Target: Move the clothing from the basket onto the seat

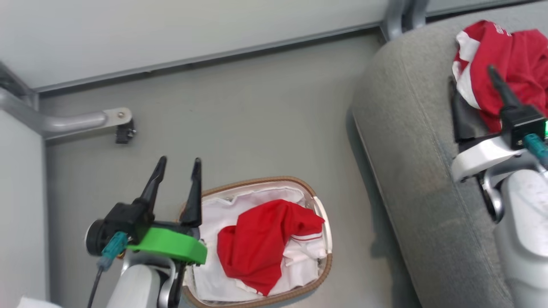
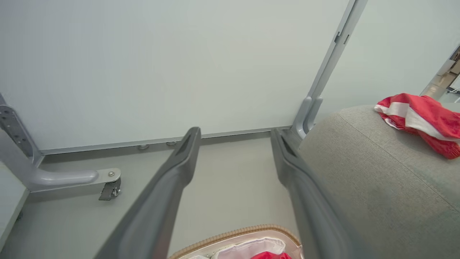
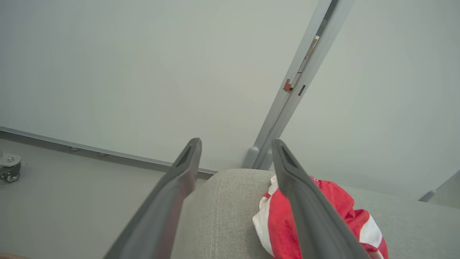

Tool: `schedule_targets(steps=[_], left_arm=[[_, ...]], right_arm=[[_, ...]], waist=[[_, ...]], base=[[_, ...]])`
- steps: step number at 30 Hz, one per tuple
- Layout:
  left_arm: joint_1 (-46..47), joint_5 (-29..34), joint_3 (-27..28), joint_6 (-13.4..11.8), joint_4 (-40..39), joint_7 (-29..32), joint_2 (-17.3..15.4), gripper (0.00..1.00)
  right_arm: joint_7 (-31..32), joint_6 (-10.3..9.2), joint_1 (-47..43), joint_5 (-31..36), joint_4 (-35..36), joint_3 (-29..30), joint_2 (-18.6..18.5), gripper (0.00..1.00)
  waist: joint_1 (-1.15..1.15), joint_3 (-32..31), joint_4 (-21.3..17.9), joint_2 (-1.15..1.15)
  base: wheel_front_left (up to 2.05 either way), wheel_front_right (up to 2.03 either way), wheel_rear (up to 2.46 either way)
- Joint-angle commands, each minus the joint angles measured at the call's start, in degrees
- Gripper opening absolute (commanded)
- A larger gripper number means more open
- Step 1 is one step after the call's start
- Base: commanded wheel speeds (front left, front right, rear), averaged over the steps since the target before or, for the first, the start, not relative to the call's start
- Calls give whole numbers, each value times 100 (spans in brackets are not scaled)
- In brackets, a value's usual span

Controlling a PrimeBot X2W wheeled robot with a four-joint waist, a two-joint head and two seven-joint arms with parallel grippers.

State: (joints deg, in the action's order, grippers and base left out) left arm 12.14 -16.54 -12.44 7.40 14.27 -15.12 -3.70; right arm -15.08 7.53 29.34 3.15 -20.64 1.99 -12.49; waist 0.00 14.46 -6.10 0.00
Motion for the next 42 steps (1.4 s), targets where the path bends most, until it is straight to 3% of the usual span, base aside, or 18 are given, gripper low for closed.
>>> schedule_targets(steps=[1, 10, 15, 24, 42], left_arm=[[-177, -4, 138, 14, -23, -4, 19, 100], [-760, -13, 833, 15, -58, -4, 67, 100], [-1052, 2, 1007, 15, 0, -5, 79, 100], [-1383, -94, 1022, 15, 82, -5, 81, 100], [-1338, -120, 932, 15, 174, -5, 78, 100]], right_arm=[[-14, -8, -167, -52, 45, -68, 89, 100], [-14, -8, -885, -376, 228, -76, 766, 100], [-14, -8, -1433, -525, 264, 10, 929, 100], [-14, -8, -2084, -1056, 211, -215, 946, 100], [-14, -8, -2167, -1094, 261, -166, 950, 100]], waist=[[0, -397, 396, 0], [0, -792, 770, 0], [0, -1010, 900, 0], [0, -1208, 929, 0], [0, -1220, 832, 0]], base=[[0, 0, 0], [0, 0, 0], [0, 0, 0], [0, 0, 0], [0, 0, 0]])
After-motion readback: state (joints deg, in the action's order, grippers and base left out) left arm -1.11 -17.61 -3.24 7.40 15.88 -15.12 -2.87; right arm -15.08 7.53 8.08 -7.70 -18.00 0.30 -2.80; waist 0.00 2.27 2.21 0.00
